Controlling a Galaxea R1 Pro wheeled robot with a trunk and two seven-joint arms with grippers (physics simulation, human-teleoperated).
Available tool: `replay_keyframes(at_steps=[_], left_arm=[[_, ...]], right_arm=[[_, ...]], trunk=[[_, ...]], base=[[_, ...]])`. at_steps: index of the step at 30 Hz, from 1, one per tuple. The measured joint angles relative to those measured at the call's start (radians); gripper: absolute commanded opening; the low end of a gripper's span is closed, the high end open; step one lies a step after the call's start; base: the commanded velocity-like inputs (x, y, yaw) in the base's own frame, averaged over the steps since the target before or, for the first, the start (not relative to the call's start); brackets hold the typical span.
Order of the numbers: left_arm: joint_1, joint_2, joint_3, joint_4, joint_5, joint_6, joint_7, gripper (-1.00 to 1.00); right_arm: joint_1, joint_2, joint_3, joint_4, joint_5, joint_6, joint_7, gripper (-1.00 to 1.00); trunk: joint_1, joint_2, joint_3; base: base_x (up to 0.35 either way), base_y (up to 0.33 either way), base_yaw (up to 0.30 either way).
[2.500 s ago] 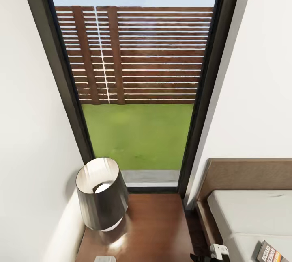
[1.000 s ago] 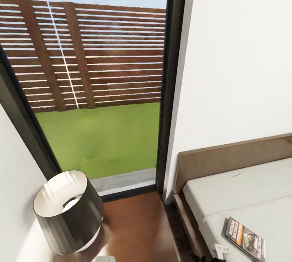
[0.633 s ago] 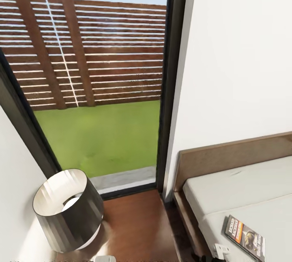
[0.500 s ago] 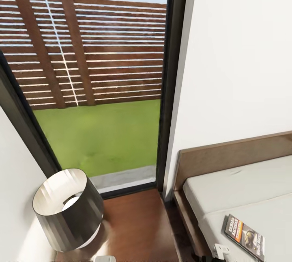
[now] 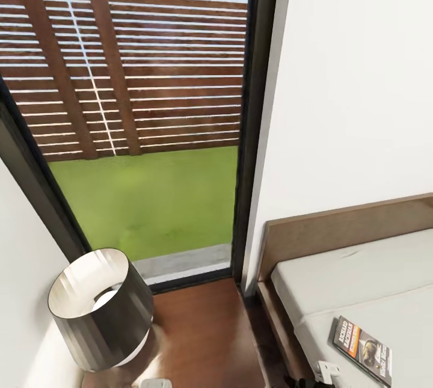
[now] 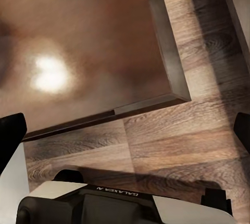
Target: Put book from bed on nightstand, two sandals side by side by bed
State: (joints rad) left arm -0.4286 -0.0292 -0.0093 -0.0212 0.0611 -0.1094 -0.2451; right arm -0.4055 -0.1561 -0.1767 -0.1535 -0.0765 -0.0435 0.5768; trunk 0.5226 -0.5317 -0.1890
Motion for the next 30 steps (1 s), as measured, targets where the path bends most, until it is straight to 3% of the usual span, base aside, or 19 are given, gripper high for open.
replay_keyframes(at_steps=[3,6,9,12,14,15,16,17,19,23,26,28,29,30], left_arm=[[0.000,-0.002,-0.001,0.000,-0.001,0.001,-0.004,1.00],[0.000,-0.005,-0.001,-0.002,-0.002,0.001,-0.017,1.00],[-0.001,-0.013,-0.001,-0.007,-0.003,0.000,-0.118,1.00],[-0.001,-0.016,0.001,-0.053,-0.003,0.005,-0.272,1.00],[-0.002,-0.016,0.001,-0.100,-0.002,0.022,-0.352,1.00],[-0.002,-0.018,0.002,-0.149,-0.001,0.059,-0.404,1.00],[-0.002,-0.019,0.000,-0.164,-0.002,0.071,-0.415,1.00],[-0.002,-0.024,0.001,-0.216,0.000,0.105,-0.447,1.00],[-0.002,-0.034,-0.001,-0.281,0.000,0.144,-0.489,1.00],[-0.002,-0.047,-0.002,-0.352,0.000,0.184,-0.550,1.00],[-0.002,-0.050,-0.002,-0.393,0.001,0.192,-0.596,1.00],[-0.002,-0.051,-0.002,-0.405,0.001,0.194,-0.620,1.00],[-0.002,-0.051,-0.002,-0.406,0.001,0.195,-0.622,1.00],[-0.002,-0.053,-0.002,-0.408,0.001,0.195,-0.626,1.00]], right_arm=[[0.000,-0.011,-0.001,-0.001,0.000,0.001,0.004,1.00],[0.000,-0.063,-0.006,-0.004,-0.003,0.006,0.029,1.00],[0.000,-0.113,-0.017,-0.017,-0.005,0.014,0.041,1.00],[0.000,-0.139,-0.023,-0.056,-0.005,0.024,0.043,1.00],[0.000,-0.148,-0.021,-0.128,-0.005,0.056,0.043,1.00],[-0.002,-0.157,-0.018,-0.230,-0.006,0.132,0.041,1.00],[-0.001,-0.159,-0.018,-0.266,-0.005,0.159,0.041,1.00],[-0.001,-0.167,-0.021,-0.363,-0.006,0.246,0.039,1.00],[-0.001,-0.183,-0.028,-0.499,-0.006,0.348,0.038,1.00],[-0.003,-0.202,-0.061,-0.708,-0.004,0.494,0.034,1.00],[-0.007,-0.206,-0.079,-0.789,0.001,0.563,-0.027,1.00],[-0.011,-0.206,-0.083,-0.805,0.003,0.580,-0.174,1.00],[-0.011,-0.206,-0.084,-0.806,0.003,0.582,-0.211,1.00],[-0.012,-0.205,-0.085,-0.809,0.004,0.581,-0.328,1.00]], trunk=[[0.000,0.000,0.000],[0.000,0.000,0.000],[0.000,0.000,0.000],[0.000,0.000,0.000],[0.000,0.000,0.000],[0.000,0.000,0.000],[0.000,0.000,0.000],[0.000,0.000,0.000],[0.000,0.000,0.000],[0.000,0.000,0.000],[0.000,0.000,0.000],[0.000,0.000,0.000],[0.000,0.000,0.000],[0.000,0.000,0.000]], base=[[0.000,0.000,0.000],[0.000,0.000,0.000],[0.000,0.000,0.000],[0.000,0.000,0.000],[0.000,0.000,0.000],[0.000,0.000,0.000],[0.000,0.000,0.000],[0.000,0.000,0.000],[0.000,0.000,0.000],[0.000,0.000,0.000],[0.000,0.000,0.000],[0.000,0.000,0.000],[0.000,0.000,0.000],[0.000,0.000,0.000]])
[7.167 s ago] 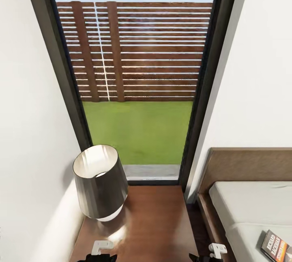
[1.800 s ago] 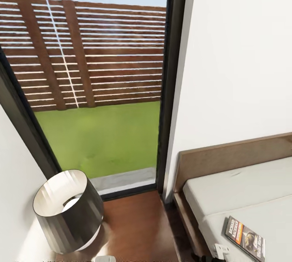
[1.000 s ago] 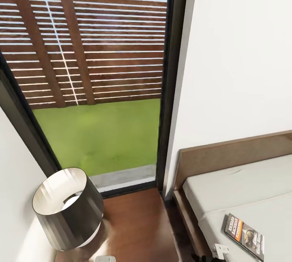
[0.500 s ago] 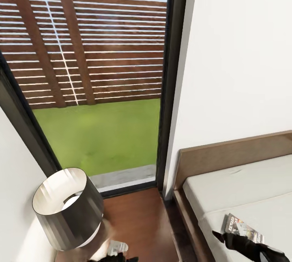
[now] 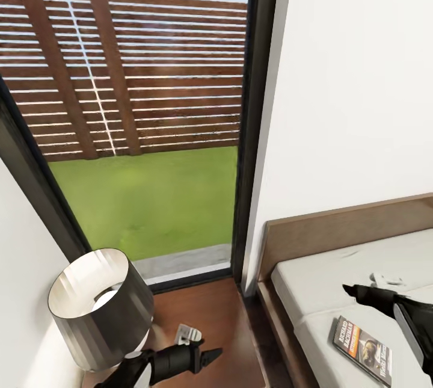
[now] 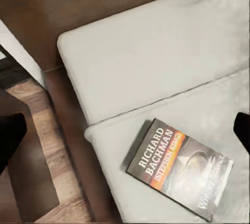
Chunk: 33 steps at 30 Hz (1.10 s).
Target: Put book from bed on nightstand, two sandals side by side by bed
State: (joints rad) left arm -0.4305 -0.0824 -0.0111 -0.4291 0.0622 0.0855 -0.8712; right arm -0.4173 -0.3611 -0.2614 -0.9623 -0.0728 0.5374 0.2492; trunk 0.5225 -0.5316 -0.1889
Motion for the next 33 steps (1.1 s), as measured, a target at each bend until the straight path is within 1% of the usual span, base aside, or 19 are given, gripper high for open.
replay_keyframes(at_steps=[1,3,4,6,7,11,13,18,20,22,25,26,33], left_arm=[[0.000,-0.001,0.000,-0.001,0.000,0.000,-0.002,1.00],[0.000,-0.003,0.000,-0.001,0.000,0.000,-0.004,1.00],[0.000,-0.003,0.000,-0.001,0.000,0.000,-0.005,1.00],[0.000,-0.003,0.000,-0.001,0.000,0.000,-0.005,1.00],[0.000,-0.003,0.000,-0.001,0.000,0.000,-0.005,1.00],[0.000,-0.002,0.000,-0.001,0.000,0.000,-0.005,1.00],[0.000,-0.002,0.000,-0.001,0.000,0.000,-0.006,1.00],[0.000,-0.002,0.001,-0.002,0.003,0.001,-0.006,1.00],[0.000,-0.003,0.001,-0.001,0.004,0.001,-0.007,1.00],[0.000,-0.003,0.001,0.000,0.004,0.001,-0.007,1.00],[0.000,-0.003,0.000,0.001,0.005,0.001,-0.008,1.00],[0.000,-0.004,0.000,0.001,0.006,0.001,-0.009,1.00],[0.000,-0.009,0.000,0.001,0.006,0.002,-0.016,1.00]], right_arm=[[0.000,0.001,0.000,-0.001,-0.001,-0.001,-0.038,1.00],[-0.001,0.002,-0.001,-0.002,0.000,-0.012,-0.154,1.00],[-0.001,0.003,-0.001,-0.002,0.000,-0.028,-0.224,1.00],[-0.002,0.003,-0.001,-0.004,-0.003,-0.037,-0.249,1.00],[-0.002,0.003,-0.002,-0.007,-0.004,-0.042,-0.257,1.00],[-0.002,0.007,-0.003,-0.077,-0.007,-0.118,-0.263,1.00],[-0.002,0.010,-0.004,-0.099,-0.008,-0.138,-0.264,1.00],[-0.002,0.011,-0.009,-0.107,-0.009,-0.143,-0.264,1.00],[-0.003,0.010,-0.017,-0.107,-0.010,-0.141,-0.264,1.00],[-0.003,0.007,-0.040,-0.106,-0.017,-0.139,-0.264,1.00],[-0.003,0.006,-0.084,-0.103,-0.056,-0.138,-0.263,1.00],[-0.003,0.006,-0.089,-0.102,-0.063,-0.138,-0.263,1.00],[-0.003,0.006,-0.097,-0.102,-0.075,-0.137,-0.264,1.00]], trunk=[[0.000,0.000,0.000],[0.000,0.000,0.000],[0.000,0.000,0.000],[0.000,0.000,0.000],[0.000,0.000,0.000],[0.000,0.000,0.000],[0.000,0.000,0.000],[0.000,0.000,-0.004],[0.000,0.000,-0.007],[0.000,0.000,-0.010],[0.000,0.000,-0.014],[0.000,0.000,-0.016],[0.000,0.000,-0.026]], base=[[0.000,0.000,0.000],[0.000,0.000,0.000],[0.000,0.000,0.000],[0.000,0.000,0.000],[0.000,0.000,0.000],[0.000,0.000,0.000],[0.000,0.000,0.000],[0.000,0.000,0.050],[0.000,0.000,0.074],[0.000,0.000,0.079],[0.000,0.000,0.084],[0.000,0.000,0.093],[0.000,0.000,0.104]])
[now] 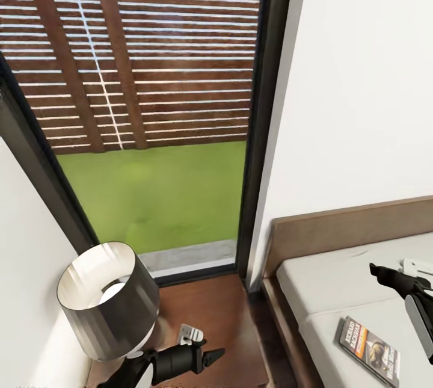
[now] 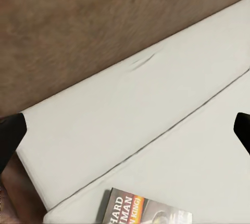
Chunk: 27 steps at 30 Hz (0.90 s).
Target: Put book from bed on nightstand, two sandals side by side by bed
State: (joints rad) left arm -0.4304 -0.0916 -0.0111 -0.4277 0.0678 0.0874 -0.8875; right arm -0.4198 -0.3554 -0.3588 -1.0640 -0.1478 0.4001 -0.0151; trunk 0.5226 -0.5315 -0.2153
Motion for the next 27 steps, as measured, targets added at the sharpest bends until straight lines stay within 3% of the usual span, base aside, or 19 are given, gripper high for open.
replay_keyframes(at_steps=[5,7,17,27], left_arm=[[0.000,-0.001,0.000,-0.002,-0.002,0.000,-0.117,1.00],[0.000,-0.001,0.000,-0.002,-0.002,-0.001,-0.133,1.00],[0.000,0.001,0.001,-0.002,-0.002,-0.001,-0.143,1.00],[0.000,0.002,0.001,-0.002,-0.001,0.000,-0.144,1.00]], right_arm=[[0.000,-0.001,-0.002,-0.001,-0.001,0.000,0.000,1.00],[0.000,-0.001,-0.002,-0.001,-0.001,0.000,0.000,1.00],[0.000,0.003,0.000,0.001,0.000,-0.005,-0.002,1.00],[0.000,0.004,0.000,0.001,-0.001,-0.002,0.000,1.00]], trunk=[[0.000,0.000,-0.008],[0.000,0.000,-0.011],[0.000,0.000,-0.019],[0.000,0.000,-0.020]], base=[[0.000,0.000,0.108],[0.000,0.000,0.109],[0.000,0.000,0.041],[0.000,0.000,-0.230]])
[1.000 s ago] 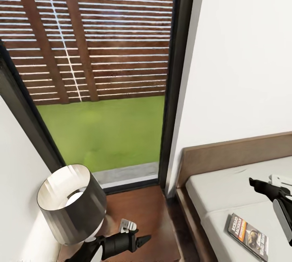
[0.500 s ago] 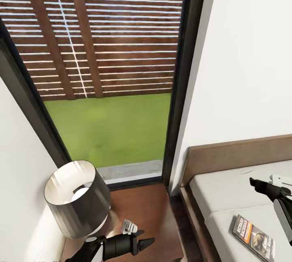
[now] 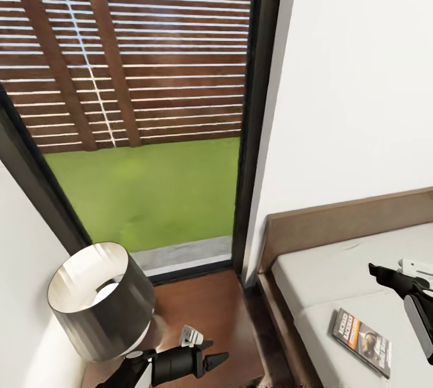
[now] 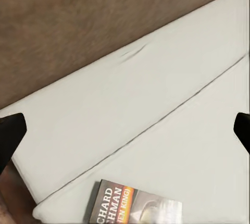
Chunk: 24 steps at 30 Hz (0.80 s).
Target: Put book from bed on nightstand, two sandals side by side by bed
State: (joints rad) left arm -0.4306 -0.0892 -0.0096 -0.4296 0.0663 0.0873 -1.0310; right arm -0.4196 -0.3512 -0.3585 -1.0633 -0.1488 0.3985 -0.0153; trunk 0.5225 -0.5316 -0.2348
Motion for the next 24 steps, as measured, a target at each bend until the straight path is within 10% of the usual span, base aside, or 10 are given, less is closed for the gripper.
replay_keyframes(at_steps=[24], left_arm=[[0.000,0.002,0.001,0.000,0.000,0.000,0.000,1.00]], right_arm=[[0.000,0.002,0.001,0.000,0.008,-0.010,-0.001,1.00]], trunk=[[0.000,0.000,-0.023]], base=[[0.000,0.000,-0.166]])
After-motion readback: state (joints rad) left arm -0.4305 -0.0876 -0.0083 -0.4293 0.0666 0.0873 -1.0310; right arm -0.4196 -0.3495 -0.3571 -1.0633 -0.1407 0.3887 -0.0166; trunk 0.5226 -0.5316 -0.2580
